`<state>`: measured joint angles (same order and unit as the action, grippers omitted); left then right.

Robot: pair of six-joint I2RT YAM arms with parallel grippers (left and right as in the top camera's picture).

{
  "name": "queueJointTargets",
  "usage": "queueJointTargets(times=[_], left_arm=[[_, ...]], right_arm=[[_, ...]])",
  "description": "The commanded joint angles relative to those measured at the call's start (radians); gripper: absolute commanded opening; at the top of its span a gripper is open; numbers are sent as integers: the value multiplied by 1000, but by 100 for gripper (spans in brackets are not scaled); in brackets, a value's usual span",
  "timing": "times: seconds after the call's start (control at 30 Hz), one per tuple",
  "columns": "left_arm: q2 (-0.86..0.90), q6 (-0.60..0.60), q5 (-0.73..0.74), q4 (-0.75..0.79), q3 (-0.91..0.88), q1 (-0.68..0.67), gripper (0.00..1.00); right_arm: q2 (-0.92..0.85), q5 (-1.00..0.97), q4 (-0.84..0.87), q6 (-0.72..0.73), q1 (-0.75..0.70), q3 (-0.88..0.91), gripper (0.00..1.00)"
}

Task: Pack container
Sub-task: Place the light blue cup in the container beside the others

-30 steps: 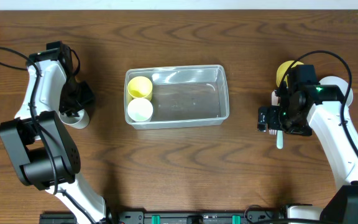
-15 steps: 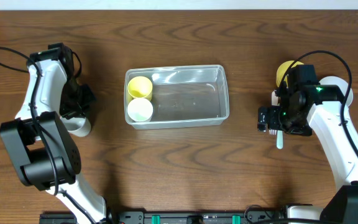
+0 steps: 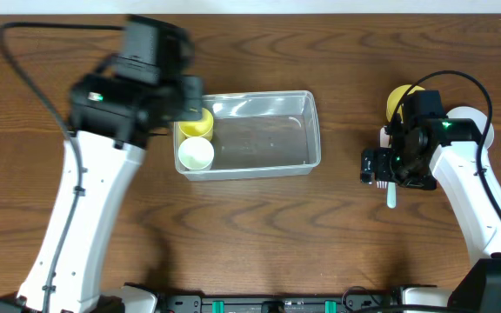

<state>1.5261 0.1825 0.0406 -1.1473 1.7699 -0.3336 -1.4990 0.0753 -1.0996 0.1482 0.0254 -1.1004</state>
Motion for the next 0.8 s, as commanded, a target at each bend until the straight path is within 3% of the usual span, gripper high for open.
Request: queueJointTargets(times=[0.0,0.23,0.77], left_arm=[[93,-82,-6,13,-14,-98,6],[307,-154,-6,58,-13,-201,6],[544,-168,-6,105,-14,-106,6]], right_arm=[[-7,1,0,-15,-6,-11,99],[-7,1,-1,-15,-6,-11,99],[-7,1,-2,-15,-6,-11,99]])
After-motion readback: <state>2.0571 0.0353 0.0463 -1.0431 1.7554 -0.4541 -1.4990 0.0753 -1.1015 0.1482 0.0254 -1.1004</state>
